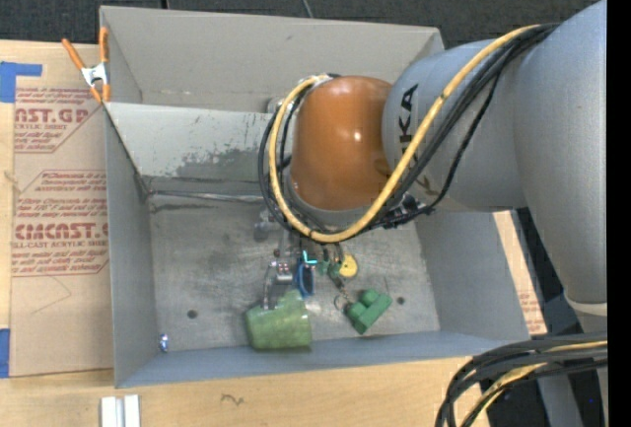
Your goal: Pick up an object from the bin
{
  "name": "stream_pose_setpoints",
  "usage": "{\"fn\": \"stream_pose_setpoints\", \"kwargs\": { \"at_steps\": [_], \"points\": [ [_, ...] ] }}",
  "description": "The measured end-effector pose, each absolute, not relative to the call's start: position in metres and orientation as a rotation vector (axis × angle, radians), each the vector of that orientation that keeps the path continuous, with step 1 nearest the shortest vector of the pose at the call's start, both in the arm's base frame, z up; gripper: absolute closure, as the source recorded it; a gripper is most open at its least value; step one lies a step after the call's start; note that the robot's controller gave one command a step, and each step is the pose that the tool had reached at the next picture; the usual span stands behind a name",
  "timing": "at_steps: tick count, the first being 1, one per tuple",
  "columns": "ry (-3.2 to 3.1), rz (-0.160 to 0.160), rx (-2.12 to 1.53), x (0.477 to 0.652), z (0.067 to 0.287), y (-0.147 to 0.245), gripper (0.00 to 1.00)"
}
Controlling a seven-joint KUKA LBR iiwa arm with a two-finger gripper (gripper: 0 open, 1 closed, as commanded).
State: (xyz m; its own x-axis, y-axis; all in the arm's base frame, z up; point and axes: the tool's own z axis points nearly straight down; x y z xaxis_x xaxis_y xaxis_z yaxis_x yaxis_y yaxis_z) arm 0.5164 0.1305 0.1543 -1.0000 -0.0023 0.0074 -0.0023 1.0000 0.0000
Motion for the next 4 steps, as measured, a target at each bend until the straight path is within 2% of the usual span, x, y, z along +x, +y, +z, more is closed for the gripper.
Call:
{"fn": "stream_pose_setpoints", "kwargs": {
  "at_steps": [1,2,3,4],
  "points": [
    [-3.165,-0.009,0.306,0.524,0.124,0.088,0.0],
    [-3.17,-0.012,0.348,0.523,0.122,0.084,0.0],
    [-3.073,0.002,0.774,0.508,0.136,0.044,0.0],
    [-3.033,0.005,0.981,0.521,0.122,0.04,0.0]
  ]
}}
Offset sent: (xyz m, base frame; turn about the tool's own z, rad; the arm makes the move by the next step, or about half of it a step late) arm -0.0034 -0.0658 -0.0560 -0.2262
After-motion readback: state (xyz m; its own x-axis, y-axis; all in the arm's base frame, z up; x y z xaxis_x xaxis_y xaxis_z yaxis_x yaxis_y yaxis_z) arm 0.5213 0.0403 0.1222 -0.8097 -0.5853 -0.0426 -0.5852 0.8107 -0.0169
